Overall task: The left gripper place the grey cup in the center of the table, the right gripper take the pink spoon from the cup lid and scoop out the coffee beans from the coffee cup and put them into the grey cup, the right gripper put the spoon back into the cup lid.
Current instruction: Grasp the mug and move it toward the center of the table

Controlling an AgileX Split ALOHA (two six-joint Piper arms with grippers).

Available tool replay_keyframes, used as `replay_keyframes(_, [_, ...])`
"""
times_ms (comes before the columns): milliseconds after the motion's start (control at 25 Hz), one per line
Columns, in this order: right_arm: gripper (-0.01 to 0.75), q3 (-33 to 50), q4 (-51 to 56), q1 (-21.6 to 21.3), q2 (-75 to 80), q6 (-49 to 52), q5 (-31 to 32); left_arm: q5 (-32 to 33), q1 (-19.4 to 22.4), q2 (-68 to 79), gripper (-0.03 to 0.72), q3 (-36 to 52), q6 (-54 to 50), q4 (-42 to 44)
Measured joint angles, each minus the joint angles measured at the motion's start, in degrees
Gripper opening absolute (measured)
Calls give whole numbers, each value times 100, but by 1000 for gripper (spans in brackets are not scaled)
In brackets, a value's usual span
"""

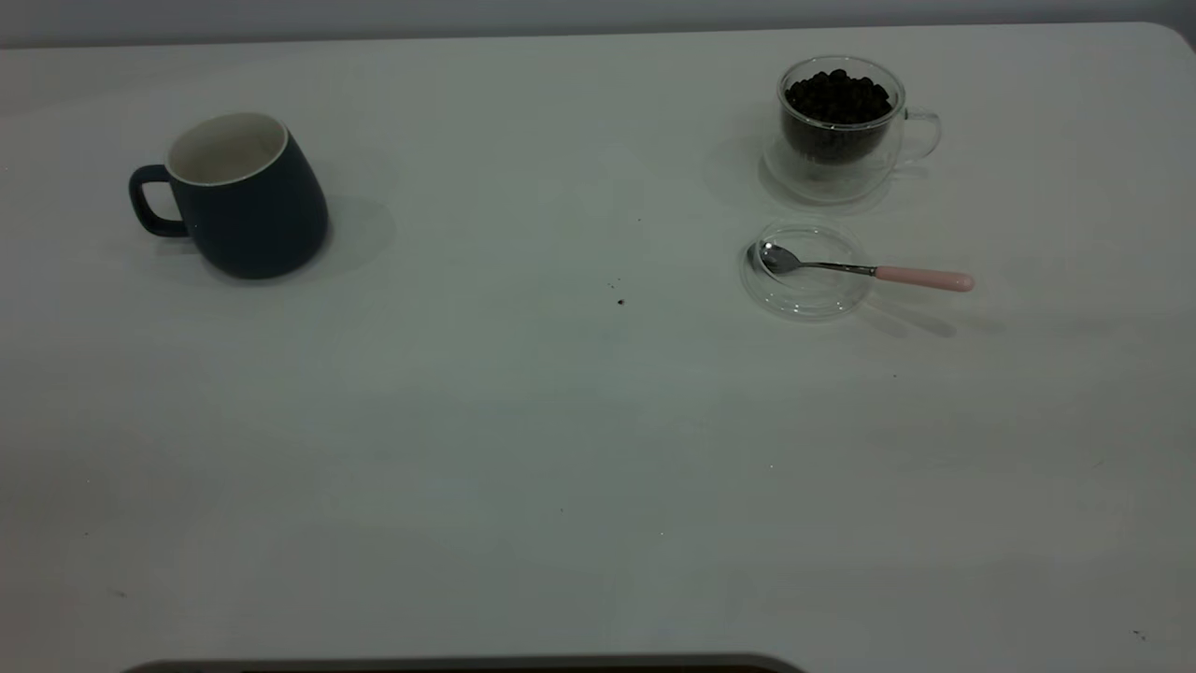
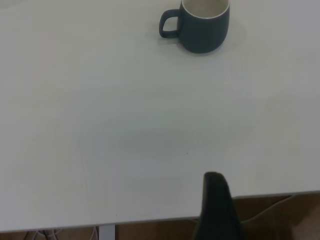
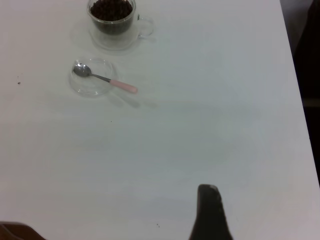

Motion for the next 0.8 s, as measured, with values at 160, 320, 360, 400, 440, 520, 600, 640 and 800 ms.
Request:
replay_keyframes(160, [580,0,0,0,0,0,0,-125,0,0,567,-108,-57,142])
replay_keyframes(320, [580,0,0,0,0,0,0,-428,0,445,567,-623,-227,230])
replay_keyframes(360, [580,0,0,0,0,0,0,-429,0,683,567,-757,-233,271])
replay_keyframes(400, [580,0,0,0,0,0,0,-440,0,1023,567,-874,-238,327])
replay_keyframes(440, [580,0,0,0,0,0,0,-458,0,1402,567,-980,-238,400])
replay_keyframes(520, [580,0,0,0,0,0,0,-604,0,2171,567,-1143,-256,613])
replay_keyframes(600, [580,0,0,0,0,0,0,-844,0,3039,567,-1261,-260,798])
replay_keyframes(640, [580,0,0,0,0,0,0,-1014,0,3396,567,-1307,-260,899])
replay_keyframes(800, [580,0,0,0,0,0,0,-1699,0,5012,567,-1530,-260,1229])
